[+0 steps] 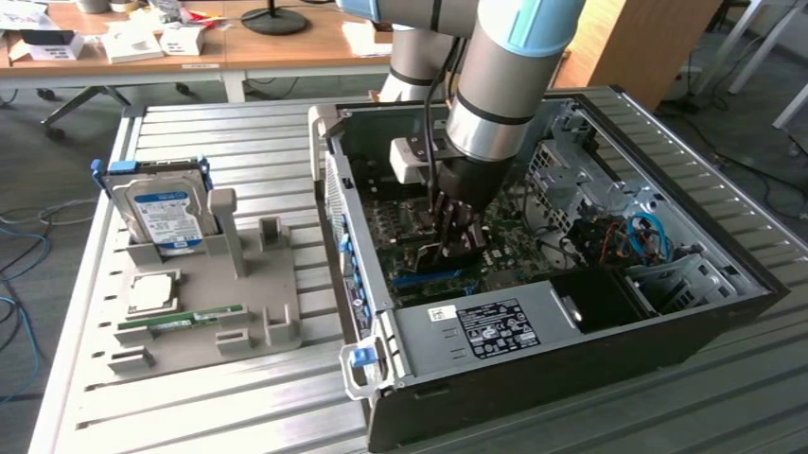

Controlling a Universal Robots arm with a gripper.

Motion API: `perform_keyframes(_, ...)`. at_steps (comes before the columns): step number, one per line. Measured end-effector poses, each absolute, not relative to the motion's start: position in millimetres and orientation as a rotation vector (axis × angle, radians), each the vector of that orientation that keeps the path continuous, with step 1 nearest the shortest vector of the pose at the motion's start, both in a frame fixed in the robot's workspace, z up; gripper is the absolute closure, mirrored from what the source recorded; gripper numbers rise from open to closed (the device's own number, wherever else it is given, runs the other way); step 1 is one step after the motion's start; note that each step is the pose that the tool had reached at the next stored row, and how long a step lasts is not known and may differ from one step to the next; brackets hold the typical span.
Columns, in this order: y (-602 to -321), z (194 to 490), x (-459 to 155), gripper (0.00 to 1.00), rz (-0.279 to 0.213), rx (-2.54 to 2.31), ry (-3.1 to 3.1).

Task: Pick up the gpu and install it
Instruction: 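Insert the gpu into the slot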

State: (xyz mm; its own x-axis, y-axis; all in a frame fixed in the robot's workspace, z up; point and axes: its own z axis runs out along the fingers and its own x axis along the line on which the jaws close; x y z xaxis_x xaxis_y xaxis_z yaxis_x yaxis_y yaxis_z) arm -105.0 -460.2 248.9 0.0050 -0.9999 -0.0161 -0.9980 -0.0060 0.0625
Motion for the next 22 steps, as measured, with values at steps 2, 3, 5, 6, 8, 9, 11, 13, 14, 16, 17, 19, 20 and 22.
perform_keyframes(2,-460.2,248.9,-105.0,0.74,-0.086,2.203,-2.191)
perform_keyframes(3,-460.2,248.9,-105.0,0.73,-0.086,2.203,-2.191)
perform_keyframes(5,-460.2,248.8,-105.0,0.67,-0.086,2.203,-2.191)
perform_keyframes(6,-460.2,248.8,-105.0,0.67,-0.086,2.203,-2.191)
perform_keyframes(8,-460.2,248.9,-105.0,0.67,-0.086,2.203,-2.191)
perform_keyframes(9,-460.2,248.9,-105.0,0.67,-0.086,2.203,-2.191)
perform_keyframes(11,-460.3,249.8,-105.0,0.67,-0.086,2.203,-2.191)
perform_keyframes(13,-460.2,251.9,-105.0,0.67,-0.086,2.203,-2.191)
perform_keyframes(14,-460.2,253.8,-105.0,0.67,-0.086,2.203,-2.191)
perform_keyframes(16,-460.2,258.4,-105.0,0.67,-0.086,2.203,-2.191)
perform_keyframes(17,-460.2,260.3,-105.0,0.67,-0.086,2.203,-2.191)
perform_keyframes(19,-460.2,264.9,-105.0,0.67,-0.086,2.203,-2.191)
perform_keyframes(20,-460.2,267.4,-105.0,0.67,-0.086,2.203,-2.191)
perform_keyframes(22,-460.2,273.3,-105.0,0.67,-0.086,2.203,-2.191)
